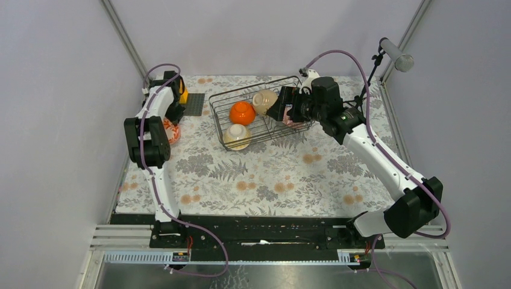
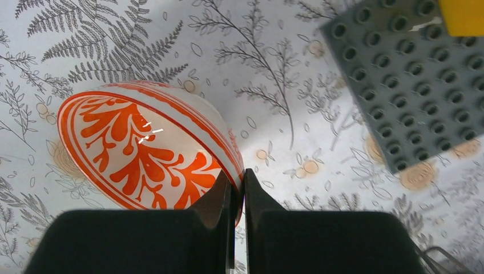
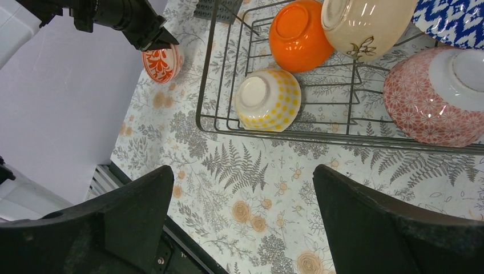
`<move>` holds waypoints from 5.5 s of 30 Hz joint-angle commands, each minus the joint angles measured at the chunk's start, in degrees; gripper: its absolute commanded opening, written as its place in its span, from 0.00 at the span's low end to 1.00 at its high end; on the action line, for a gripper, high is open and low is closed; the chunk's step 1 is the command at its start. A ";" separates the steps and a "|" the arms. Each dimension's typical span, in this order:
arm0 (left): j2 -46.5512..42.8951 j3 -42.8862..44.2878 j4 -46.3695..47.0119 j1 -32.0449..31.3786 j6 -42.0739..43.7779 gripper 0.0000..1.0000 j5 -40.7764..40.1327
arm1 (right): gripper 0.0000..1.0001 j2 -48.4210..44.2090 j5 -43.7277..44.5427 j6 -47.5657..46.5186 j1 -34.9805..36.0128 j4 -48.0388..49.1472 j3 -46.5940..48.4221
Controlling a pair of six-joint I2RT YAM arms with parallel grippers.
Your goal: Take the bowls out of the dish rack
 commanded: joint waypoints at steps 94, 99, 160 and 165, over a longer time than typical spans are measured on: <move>-40.92 -47.49 34.98 -9.47 12.30 0.69 46.57 | 1.00 45.36 -0.07 3.92 6.32 -0.70 23.13; -41.12 -47.59 34.22 -9.46 12.96 0.69 46.32 | 1.00 47.43 -1.95 6.68 6.19 1.38 23.50; -43.05 -45.33 34.04 -9.48 12.34 0.70 42.94 | 0.71 39.07 -5.53 11.84 2.41 9.37 22.67; -43.02 -44.60 34.08 -9.52 12.62 0.70 43.09 | 0.69 38.41 -5.38 10.90 2.43 9.39 23.40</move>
